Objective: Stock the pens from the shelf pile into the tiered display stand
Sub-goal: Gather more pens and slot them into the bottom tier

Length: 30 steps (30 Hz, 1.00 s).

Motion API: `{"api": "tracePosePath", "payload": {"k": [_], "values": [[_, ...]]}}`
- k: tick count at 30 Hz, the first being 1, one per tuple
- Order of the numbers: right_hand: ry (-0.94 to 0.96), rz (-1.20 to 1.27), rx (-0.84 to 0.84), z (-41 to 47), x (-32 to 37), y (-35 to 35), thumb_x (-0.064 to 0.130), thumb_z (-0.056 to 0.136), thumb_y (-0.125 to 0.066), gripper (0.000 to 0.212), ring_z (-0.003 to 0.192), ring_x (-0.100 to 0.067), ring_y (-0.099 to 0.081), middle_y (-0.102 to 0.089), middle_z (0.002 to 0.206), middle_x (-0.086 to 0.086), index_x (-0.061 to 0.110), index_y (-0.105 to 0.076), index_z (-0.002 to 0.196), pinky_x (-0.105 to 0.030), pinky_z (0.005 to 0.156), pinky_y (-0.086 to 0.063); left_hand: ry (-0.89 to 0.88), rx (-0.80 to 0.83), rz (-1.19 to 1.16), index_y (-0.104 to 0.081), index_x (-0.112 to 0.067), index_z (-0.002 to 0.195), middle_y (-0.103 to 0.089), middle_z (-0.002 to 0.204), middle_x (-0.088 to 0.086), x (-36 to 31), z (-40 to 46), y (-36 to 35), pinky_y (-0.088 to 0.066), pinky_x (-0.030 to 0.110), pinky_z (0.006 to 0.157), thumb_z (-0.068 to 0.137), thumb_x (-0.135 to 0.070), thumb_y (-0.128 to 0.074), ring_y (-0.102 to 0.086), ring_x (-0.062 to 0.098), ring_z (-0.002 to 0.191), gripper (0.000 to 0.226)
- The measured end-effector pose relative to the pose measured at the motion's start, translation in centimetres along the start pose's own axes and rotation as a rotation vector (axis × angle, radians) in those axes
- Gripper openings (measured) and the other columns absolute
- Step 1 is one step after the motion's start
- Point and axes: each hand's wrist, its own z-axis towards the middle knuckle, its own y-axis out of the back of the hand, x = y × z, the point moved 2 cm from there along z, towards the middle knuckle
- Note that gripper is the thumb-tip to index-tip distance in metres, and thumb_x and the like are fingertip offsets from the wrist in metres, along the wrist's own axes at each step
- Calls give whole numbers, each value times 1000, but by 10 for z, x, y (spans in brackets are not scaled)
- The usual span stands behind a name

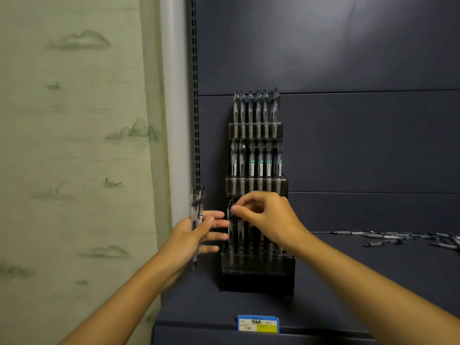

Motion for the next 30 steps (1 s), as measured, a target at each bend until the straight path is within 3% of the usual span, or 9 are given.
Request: {"api": "tracePosePath", "payload": {"k": [4, 7, 11, 14, 18, 22, 24, 30], "values": [[85, 112, 34, -1, 26, 1, 33, 89, -70, 23, 86, 8, -65, -73, 91, 11, 22, -70, 109, -9, 73, -51, -16, 102, -2, -64, -19, 117, -76, 107, 1, -11, 0, -15, -60, 30, 76, 101, -26, -45, -74, 20, 95, 26], [71, 210, 115, 0, 35, -5, 28, 90, -70, 31, 87, 3, -68, -73, 96, 9, 17, -68, 119, -15, 66, -56, 2, 202, -61, -64, -17, 115, -76, 105, 2, -12, -5, -24, -59, 34, 79, 95, -31, -50, -73, 24, 96, 29], [79, 215, 81, 0, 34, -4, 28, 87, -75, 22, 83, -3, -71, -75, 89, 6, 19, -73, 106, -19, 68, -57, 34, 255, -91, -63, -15, 120, -73, 114, 5, -8, -6, -23, -57, 39, 88, 92, -35, -49, -70, 27, 106, 37], [95, 159, -27, 5, 30, 1, 32, 88, -72, 19, 83, -5, -71, -74, 89, 5, 21, -73, 104, -23, 80, -57, 73, 278, -72, -60, -19, 127, -71, 121, 4, -4, -4, -15, -56, 39, 93, 96, -34, -46, -68, 25, 112, 37], [22, 261, -83, 12, 25, 16, 27, 86, -75, 23, 72, -13, -74, -73, 85, -2, 18, -70, 106, -30, 70, -62, 72, 184, -31, -61, -20, 124, -72, 120, 1, 3, -1, 2, -59, 32, 83, 100, -29, -44, -71, 21, 106, 31], [-8, 260, -143, 15, 16, 33, 25, 85, -76, 17, 66, -10, -73, -72, 80, 3, 24, -68, 99, -27, 66, -61, 67, 16, -88, -66, -14, 116, -75, 112, 4, 5, 2, 20, -59, 24, 63, 100, -24, -46, -73, 16, 86, 28], [-20, 250, -173, 15, 9, 38, 25, 85, -75, 13, 66, -9, -73, -72, 80, 4, 29, -65, 93, -26, 66, -61, 73, -2, -74, -67, -14, 115, -75, 110, 5, 7, 4, 27, -59, 25, 65, 101, -23, -46, -72, 15, 85, 27], [-84, 191, -214, 13, -10, 34, 25, 85, -76, 20, 68, -12, -74, -73, 81, 2, 18, -68, 102, -29, 70, -62, 86, -16, -8, -67, -16, 115, -75, 112, 3, 14, 4, 32, -60, 26, 71, 102, -24, -46, -73, 16, 89, 27]]}}
